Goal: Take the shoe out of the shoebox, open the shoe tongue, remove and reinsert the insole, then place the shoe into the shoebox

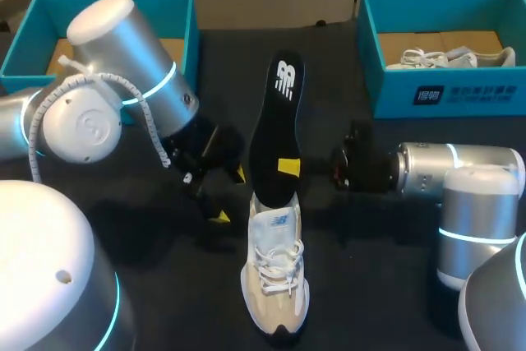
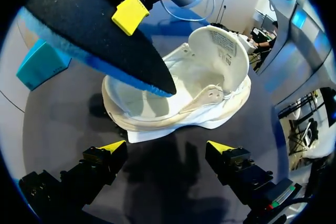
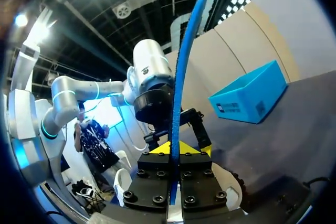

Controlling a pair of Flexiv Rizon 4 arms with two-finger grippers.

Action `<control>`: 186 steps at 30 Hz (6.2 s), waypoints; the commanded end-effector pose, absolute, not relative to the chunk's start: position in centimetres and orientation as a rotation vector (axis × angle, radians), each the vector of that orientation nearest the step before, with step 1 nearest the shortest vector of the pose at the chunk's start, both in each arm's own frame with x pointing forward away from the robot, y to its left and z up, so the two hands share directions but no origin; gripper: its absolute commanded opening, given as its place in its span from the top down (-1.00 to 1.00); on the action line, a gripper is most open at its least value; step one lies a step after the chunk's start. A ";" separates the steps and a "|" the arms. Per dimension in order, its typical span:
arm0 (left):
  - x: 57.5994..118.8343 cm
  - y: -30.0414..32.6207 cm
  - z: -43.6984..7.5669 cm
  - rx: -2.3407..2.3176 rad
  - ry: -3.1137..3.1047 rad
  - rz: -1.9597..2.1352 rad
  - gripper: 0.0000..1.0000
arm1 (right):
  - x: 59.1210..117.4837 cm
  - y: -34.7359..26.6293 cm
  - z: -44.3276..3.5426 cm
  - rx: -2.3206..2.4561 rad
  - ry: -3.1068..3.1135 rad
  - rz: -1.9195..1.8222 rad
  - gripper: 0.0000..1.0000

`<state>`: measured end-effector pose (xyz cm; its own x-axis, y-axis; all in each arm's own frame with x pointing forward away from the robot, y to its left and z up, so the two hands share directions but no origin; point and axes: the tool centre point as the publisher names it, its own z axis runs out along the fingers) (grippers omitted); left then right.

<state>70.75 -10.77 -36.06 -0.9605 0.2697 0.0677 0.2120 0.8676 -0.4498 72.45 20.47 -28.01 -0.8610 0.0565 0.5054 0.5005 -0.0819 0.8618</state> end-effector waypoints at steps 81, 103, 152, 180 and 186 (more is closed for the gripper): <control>70.1 -11.3 -36.7 -0.395 -2.920 0.639 -1.00 | 72.4 20.4 -29.6 -0.649 -1.840 -2.010 1.00; 70.1 -11.3 -36.7 -0.395 -2.920 0.639 -1.00 | 72.7 20.8 -30.3 -0.722 -1.838 -2.020 1.00; 70.1 -11.3 -36.7 -0.395 -2.920 0.639 -1.00 | 71.1 20.1 -33.0 -0.843 -1.803 -1.980 1.00; 70.1 -11.3 -36.7 -0.395 -2.920 0.639 -1.00 | 69.3 21.5 -34.9 -0.861 -1.807 -1.847 1.00; 70.1 -11.3 -36.7 -0.395 -2.920 0.639 -1.00 | 69.1 21.7 -35.3 -0.860 -1.797 -1.845 1.00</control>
